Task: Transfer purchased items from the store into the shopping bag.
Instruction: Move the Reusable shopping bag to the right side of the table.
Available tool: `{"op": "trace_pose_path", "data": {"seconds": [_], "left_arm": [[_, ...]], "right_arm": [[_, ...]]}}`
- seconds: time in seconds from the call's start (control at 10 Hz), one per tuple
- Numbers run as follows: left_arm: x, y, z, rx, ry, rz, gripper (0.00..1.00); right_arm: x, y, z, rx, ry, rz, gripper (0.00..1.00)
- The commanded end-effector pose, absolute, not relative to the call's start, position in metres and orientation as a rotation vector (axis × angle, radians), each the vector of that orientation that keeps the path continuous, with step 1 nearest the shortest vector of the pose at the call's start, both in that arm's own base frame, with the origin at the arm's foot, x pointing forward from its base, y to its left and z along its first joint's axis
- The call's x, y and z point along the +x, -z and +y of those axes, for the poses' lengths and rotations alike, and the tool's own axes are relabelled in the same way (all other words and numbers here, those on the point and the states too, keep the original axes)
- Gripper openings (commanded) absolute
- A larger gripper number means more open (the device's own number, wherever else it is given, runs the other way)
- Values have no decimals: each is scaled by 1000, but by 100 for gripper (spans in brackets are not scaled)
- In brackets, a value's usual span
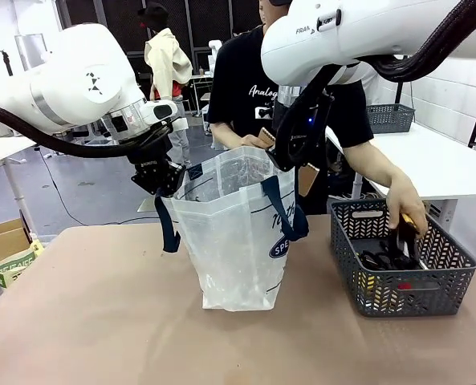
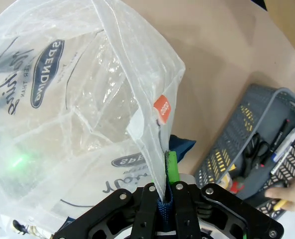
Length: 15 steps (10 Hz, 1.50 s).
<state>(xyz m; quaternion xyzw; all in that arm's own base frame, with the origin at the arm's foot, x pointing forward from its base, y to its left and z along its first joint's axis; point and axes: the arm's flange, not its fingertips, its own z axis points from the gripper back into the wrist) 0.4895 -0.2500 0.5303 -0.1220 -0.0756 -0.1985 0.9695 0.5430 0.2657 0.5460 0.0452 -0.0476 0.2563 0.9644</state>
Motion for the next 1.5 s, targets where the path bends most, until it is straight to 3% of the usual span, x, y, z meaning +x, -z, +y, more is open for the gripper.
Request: {"op": "trace_pose_path", "data": {"seconds": [0.0, 1.4], "left_arm": [[492, -530, -246, -250, 417, -181, 0], [506, -538, -234, -308, 274, -225, 0]], "right_arm": [[543, -546, 266, 92, -504, -93, 0], [543, -546, 266, 92, -504, -93, 0]]}}
